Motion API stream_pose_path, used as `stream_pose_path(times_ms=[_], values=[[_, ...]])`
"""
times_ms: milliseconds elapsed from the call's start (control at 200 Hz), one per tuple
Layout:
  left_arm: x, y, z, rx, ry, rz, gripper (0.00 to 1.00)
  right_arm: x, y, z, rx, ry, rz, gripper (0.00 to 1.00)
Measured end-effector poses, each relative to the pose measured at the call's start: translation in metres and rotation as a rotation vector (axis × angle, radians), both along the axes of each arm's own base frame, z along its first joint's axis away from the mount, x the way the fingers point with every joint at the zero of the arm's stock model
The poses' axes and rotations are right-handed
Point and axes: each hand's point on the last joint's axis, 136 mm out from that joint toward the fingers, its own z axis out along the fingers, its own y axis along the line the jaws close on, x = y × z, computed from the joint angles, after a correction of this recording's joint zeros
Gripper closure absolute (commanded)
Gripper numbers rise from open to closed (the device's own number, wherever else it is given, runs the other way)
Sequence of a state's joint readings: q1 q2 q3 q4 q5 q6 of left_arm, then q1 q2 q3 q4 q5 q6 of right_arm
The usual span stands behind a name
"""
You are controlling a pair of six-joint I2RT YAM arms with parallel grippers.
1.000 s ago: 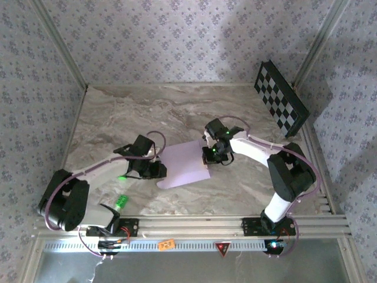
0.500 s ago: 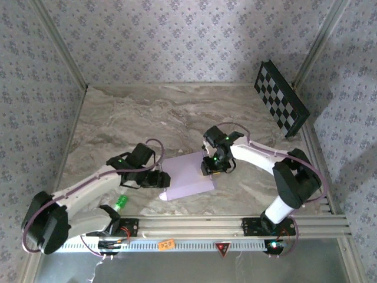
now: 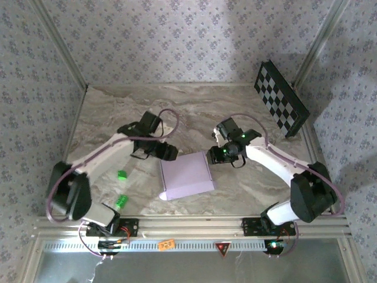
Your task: Fold the paper box
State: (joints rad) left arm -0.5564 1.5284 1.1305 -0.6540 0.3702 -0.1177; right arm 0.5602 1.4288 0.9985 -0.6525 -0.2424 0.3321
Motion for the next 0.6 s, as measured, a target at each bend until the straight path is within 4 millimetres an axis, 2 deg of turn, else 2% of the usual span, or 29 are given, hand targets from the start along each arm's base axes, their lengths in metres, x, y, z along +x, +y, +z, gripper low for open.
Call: stream_pose_path(times_ms=[160,315,435,605], values=[[0.028,-0.017,-0.029,0.053,0.024,-0.098,0.42,-0.004,-0.007,0.001,0.005,-0.007,-0.012,0.52],[0.031,-0.02,-0.057,0.085,0.097,-0.145,0.42,-0.003,-0.009,0.003,0.012,-0.016,-0.023,0.52],[0.025,-0.024,-0.065,0.065,0.154,-0.183,0.49,-0.002,-0.01,0.003,0.012,-0.016,-0.027,0.52],[0.012,-0.029,-0.065,0.023,0.211,-0.223,0.67,-0.001,-0.009,0.003,0.018,-0.019,-0.034,0.52]])
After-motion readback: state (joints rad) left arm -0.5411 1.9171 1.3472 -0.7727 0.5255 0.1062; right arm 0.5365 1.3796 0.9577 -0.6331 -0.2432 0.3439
